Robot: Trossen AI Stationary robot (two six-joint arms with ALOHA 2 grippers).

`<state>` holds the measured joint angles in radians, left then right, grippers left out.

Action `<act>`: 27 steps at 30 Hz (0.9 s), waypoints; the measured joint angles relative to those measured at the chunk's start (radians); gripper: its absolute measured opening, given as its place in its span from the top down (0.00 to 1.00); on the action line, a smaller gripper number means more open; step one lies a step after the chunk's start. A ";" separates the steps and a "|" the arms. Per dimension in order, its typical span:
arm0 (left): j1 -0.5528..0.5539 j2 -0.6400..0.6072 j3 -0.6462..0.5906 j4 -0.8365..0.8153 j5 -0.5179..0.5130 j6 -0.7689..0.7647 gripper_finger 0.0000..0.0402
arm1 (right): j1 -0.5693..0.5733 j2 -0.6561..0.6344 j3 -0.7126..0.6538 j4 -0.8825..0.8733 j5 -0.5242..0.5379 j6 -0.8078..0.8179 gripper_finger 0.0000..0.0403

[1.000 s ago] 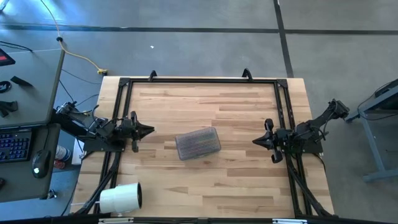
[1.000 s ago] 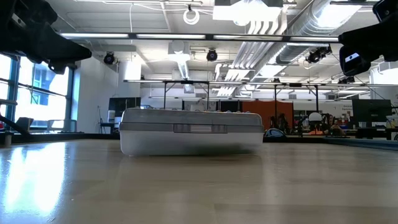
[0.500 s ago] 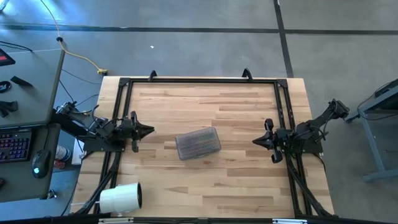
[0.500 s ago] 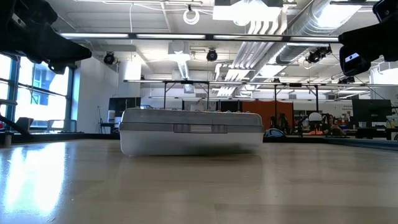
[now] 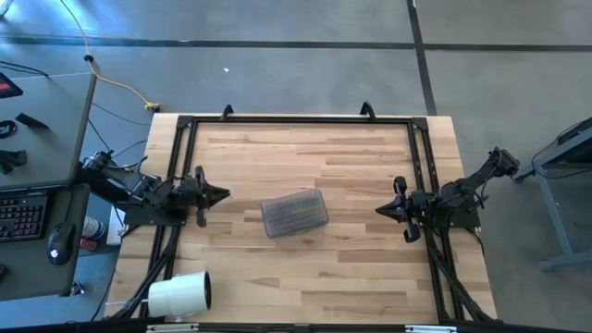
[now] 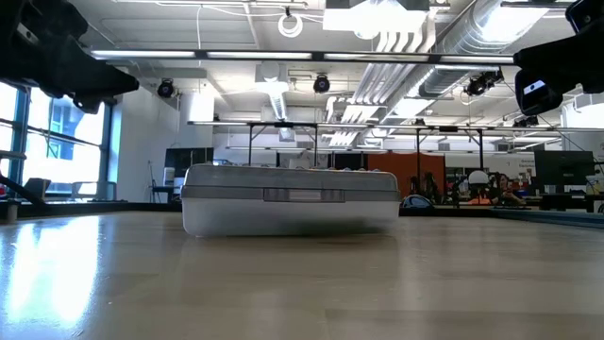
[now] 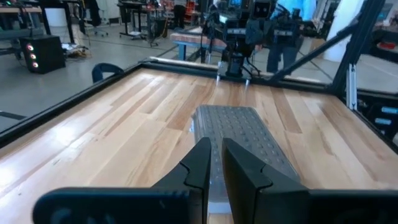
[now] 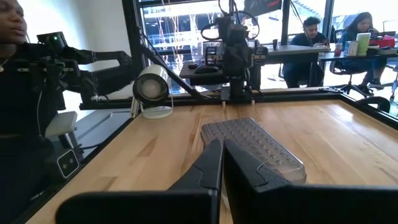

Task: Pick & place school supplies into a supply box
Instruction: Return to Home Position

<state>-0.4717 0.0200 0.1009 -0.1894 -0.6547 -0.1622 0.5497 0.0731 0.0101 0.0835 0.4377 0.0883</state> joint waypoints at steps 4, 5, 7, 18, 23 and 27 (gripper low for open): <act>0.000 0.004 0.000 -0.002 0.018 0.000 0.82 | 0.000 0.000 0.000 0.000 0.000 0.000 1.00; 0.000 0.004 0.000 -0.002 0.018 0.000 0.82 | 0.000 0.000 0.000 0.000 0.000 0.000 1.00; 0.000 0.004 0.000 -0.002 0.018 0.000 0.82 | 0.000 0.000 0.000 0.000 0.000 0.000 1.00; 0.000 0.004 0.000 0.000 0.018 0.000 0.82 | 0.000 0.000 0.000 0.000 0.000 0.000 1.00; 0.000 0.004 0.000 0.000 0.018 0.000 0.82 | 0.000 0.000 0.000 0.000 0.000 0.000 1.00; 0.000 0.004 0.000 0.000 0.018 0.000 0.82 | 0.000 0.000 0.000 0.000 0.000 0.000 1.00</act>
<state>-0.4717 0.0238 0.1009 -0.1898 -0.6365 -0.1619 0.5495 0.0727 0.0101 0.0837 0.4379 0.0883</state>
